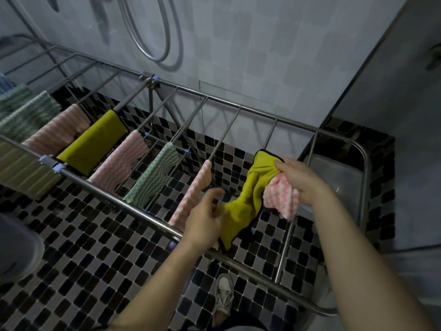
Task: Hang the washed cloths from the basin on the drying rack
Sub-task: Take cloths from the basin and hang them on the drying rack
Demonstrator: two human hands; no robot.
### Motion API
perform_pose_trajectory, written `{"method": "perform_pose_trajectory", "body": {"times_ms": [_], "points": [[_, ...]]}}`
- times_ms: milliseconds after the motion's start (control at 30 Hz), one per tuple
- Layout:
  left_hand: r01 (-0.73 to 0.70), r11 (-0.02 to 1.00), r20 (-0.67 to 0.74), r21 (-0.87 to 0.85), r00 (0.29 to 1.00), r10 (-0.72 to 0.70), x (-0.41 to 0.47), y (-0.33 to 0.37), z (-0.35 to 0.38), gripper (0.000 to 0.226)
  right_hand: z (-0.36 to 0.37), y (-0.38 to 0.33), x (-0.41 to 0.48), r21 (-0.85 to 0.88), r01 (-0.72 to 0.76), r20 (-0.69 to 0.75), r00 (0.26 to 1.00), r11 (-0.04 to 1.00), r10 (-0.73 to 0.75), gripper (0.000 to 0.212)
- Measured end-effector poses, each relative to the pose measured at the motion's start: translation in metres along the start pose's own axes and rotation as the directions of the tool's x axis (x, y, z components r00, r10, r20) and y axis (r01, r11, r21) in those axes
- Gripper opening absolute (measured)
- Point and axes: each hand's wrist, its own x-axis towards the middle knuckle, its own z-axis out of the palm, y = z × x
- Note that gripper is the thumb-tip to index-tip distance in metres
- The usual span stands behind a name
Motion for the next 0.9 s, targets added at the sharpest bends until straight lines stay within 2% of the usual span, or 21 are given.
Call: {"method": "perform_pose_trajectory", "body": {"times_ms": [67, 133, 233, 300, 333, 400, 433, 500, 600, 667, 700, 733, 800, 900], "points": [[-0.039, 0.952, -0.133, -0.305, 0.991, -0.002, -0.001, 0.008, -0.005, 0.040, -0.003, 0.004, -0.009, -0.019, 0.004, -0.042, 0.999, 1.000, -0.005, 0.026], [-0.028, 0.860, -0.194, -0.510, 0.977, -0.084, 0.000, 0.014, -0.012, 0.046, -0.004, 0.007, -0.021, 0.010, -0.051, -0.083, 0.995, 0.999, 0.051, 0.039], [0.036, 0.780, -0.173, -0.625, 0.968, -0.183, 0.002, 0.014, -0.025, 0.054, -0.002, 0.011, -0.046, 0.290, -0.153, 0.007, 0.987, 0.945, 0.158, 0.042], [0.055, 0.829, -0.148, -0.557, 0.975, -0.164, 0.002, 0.011, -0.033, 0.057, 0.001, 0.014, -0.062, 0.435, -0.199, 0.042, 0.979, 0.878, 0.201, 0.028], [0.030, 0.885, -0.147, -0.464, 0.983, -0.110, 0.001, 0.010, -0.036, 0.059, 0.001, 0.017, -0.070, 0.455, -0.207, 0.027, 0.975, 0.866, 0.218, 0.027], [-0.030, 0.978, -0.140, -0.207, 0.990, 0.000, -0.003, 0.008, -0.038, 0.055, 0.002, 0.023, -0.085, 0.464, -0.184, -0.049, 0.971, 0.866, 0.232, 0.033], [-0.034, 0.999, -0.120, -0.017, 0.992, 0.032, -0.004, 0.006, -0.037, 0.049, 0.002, 0.028, -0.093, 0.422, -0.167, -0.101, 0.968, 0.891, 0.229, 0.032], [-0.049, 0.923, -0.021, 0.383, 0.998, 0.062, -0.002, 0.000, -0.032, 0.039, 0.002, 0.039, -0.102, 0.225, -0.133, -0.189, 0.966, 0.965, 0.177, 0.023], [-0.109, 0.714, 0.203, 0.692, 0.978, -0.048, 0.002, -0.003, -0.022, 0.028, 0.011, 0.051, -0.111, -0.174, -0.174, -0.145, 0.978, 0.969, 0.150, 0.013], [-0.151, 0.622, 0.285, 0.769, 0.951, -0.121, 0.005, -0.001, -0.015, 0.028, 0.020, 0.052, -0.115, -0.366, -0.168, -0.092, 0.985, 0.915, 0.145, 0.017], [-0.180, 0.609, 0.305, 0.772, 0.946, -0.107, 0.007, 0.002, -0.012, 0.029, 0.024, 0.053, -0.115, -0.418, -0.151, -0.068, 0.989, 0.896, 0.135, 0.017], [-0.202, 0.636, 0.303, 0.745, 0.951, -0.053, 0.008, 0.007, -0.011, 0.030, 0.028, 0.055, -0.114, -0.446, -0.138, -0.059, 0.990, 0.884, 0.125, 0.018], [-0.218, 0.760, 0.230, 0.612, 0.969, 0.093, 0.019, 0.020, -0.007, 0.031, 0.034, 0.055, -0.115, -0.433, -0.153, -0.091, 0.988, 0.888, 0.126, 0.027], [-0.172, 0.899, 0.143, 0.404, 0.982, 0.124, 0.055, 0.041, 0.006, 0.036, 0.038, 0.054, -0.120, -0.388, -0.128, -0.068, 0.992, 0.912, 0.110, 0.036]]}}
